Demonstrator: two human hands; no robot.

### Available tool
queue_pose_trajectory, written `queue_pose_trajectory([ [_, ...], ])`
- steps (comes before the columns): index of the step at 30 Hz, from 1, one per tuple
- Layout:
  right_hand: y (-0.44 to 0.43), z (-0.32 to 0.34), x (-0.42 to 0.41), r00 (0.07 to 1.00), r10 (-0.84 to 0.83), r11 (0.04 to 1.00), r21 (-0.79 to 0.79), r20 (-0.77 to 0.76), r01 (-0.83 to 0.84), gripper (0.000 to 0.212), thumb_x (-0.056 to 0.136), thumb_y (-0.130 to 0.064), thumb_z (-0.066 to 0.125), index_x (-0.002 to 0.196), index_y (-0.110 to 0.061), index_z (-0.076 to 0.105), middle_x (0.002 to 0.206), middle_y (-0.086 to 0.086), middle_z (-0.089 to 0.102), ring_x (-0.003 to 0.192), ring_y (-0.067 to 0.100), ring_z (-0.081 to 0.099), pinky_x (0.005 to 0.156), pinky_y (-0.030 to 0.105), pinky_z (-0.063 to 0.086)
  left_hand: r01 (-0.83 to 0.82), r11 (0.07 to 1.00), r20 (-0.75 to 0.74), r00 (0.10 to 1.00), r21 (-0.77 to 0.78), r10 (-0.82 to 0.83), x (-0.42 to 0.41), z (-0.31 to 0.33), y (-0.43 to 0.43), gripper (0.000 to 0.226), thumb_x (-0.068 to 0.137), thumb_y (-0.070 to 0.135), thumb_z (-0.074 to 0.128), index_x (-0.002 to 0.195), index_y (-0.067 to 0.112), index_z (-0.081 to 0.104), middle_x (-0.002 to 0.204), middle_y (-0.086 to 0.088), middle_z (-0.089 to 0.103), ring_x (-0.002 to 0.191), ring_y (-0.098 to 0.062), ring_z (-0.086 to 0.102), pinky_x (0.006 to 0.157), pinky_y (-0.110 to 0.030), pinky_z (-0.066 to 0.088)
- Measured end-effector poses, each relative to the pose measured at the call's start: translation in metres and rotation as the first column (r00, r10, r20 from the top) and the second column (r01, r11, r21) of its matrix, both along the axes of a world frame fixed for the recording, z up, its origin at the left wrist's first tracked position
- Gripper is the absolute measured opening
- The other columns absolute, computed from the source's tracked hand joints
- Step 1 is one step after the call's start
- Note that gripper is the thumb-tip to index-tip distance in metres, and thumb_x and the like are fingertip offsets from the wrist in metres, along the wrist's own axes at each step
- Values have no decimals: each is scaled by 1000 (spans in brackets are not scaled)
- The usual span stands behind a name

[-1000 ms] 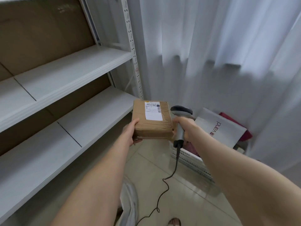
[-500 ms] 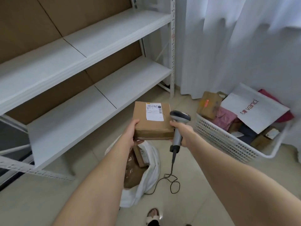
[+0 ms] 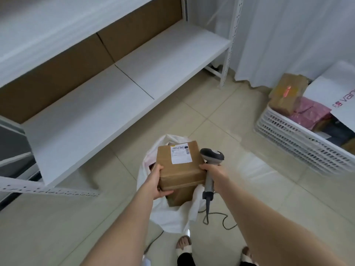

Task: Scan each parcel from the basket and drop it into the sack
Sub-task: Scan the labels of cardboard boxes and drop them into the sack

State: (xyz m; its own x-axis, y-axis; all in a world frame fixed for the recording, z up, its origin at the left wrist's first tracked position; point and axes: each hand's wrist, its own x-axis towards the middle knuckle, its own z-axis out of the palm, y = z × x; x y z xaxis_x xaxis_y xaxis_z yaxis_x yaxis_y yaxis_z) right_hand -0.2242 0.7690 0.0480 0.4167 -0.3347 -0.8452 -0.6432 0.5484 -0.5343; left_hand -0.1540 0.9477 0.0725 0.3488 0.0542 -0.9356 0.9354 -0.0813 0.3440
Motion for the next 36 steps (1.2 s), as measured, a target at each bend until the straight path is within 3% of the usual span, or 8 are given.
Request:
queue_pose_trajectory([
  [5,28,-77,21,990,78,980,-174,-114,-97,28,82,-2,69,103,-5,50,77,5,50,67,16,49,59,29,42,150,981,-52,988,121,-145,9,-100,32,40,94,35,49,124,10,51,108,-10,56,100,-29,54,86,-42,48],
  [11,45,-150,36,917,349,821,-408,-194,-400,19,71,-8,69,86,-13,57,76,4,60,70,21,57,57,30,43,542,689,-115,818,481,-563,0,-209,69,55,87,37,61,139,27,45,142,-13,38,132,-32,28,102,-36,35],
  [16,74,-203,52,805,562,668,-471,-190,-577,36,74,-15,74,98,-25,49,111,5,60,101,26,60,89,42,52,611,617,-239,779,495,-580,-4,-286,101,57,83,39,66,137,36,47,144,-9,41,137,-37,20,113,-40,26],
  [22,96,-259,68,681,709,488,-571,-182,-660,33,83,-9,69,105,-23,49,126,6,51,97,20,53,84,34,48,272,659,-105,954,701,-282,10,-337,131,93,70,40,79,145,33,24,151,-16,9,135,-36,25,107,-52,30],
  [25,114,-288,72,589,779,388,-571,-216,-723,35,87,-17,65,119,-24,52,129,0,44,91,15,48,75,29,43,177,713,-99,984,678,-150,19,-357,144,115,66,44,83,150,18,10,150,-23,22,134,-40,31,107,-53,31],
  [30,153,-327,69,532,799,344,-511,-280,-787,42,91,-22,61,130,-32,50,136,2,41,108,23,54,84,34,51,-38,804,40,999,594,17,29,-377,166,33,92,12,52,119,-6,55,119,-23,61,109,-39,60,93,-44,50],
  [34,175,-334,73,627,706,445,-482,-329,-754,47,94,-16,52,138,-31,45,140,7,44,123,29,49,97,43,47,-457,791,496,837,407,229,76,-333,171,30,96,7,36,105,-10,60,100,-25,61,94,-33,60,83,-36,46],
  [36,179,-329,83,643,681,461,-477,-350,-748,52,94,-13,52,141,-31,42,141,8,44,121,31,53,95,43,50,-579,782,604,715,229,353,101,-306,160,24,93,5,40,76,0,56,74,-12,50,71,-23,48,71,-29,37],
])
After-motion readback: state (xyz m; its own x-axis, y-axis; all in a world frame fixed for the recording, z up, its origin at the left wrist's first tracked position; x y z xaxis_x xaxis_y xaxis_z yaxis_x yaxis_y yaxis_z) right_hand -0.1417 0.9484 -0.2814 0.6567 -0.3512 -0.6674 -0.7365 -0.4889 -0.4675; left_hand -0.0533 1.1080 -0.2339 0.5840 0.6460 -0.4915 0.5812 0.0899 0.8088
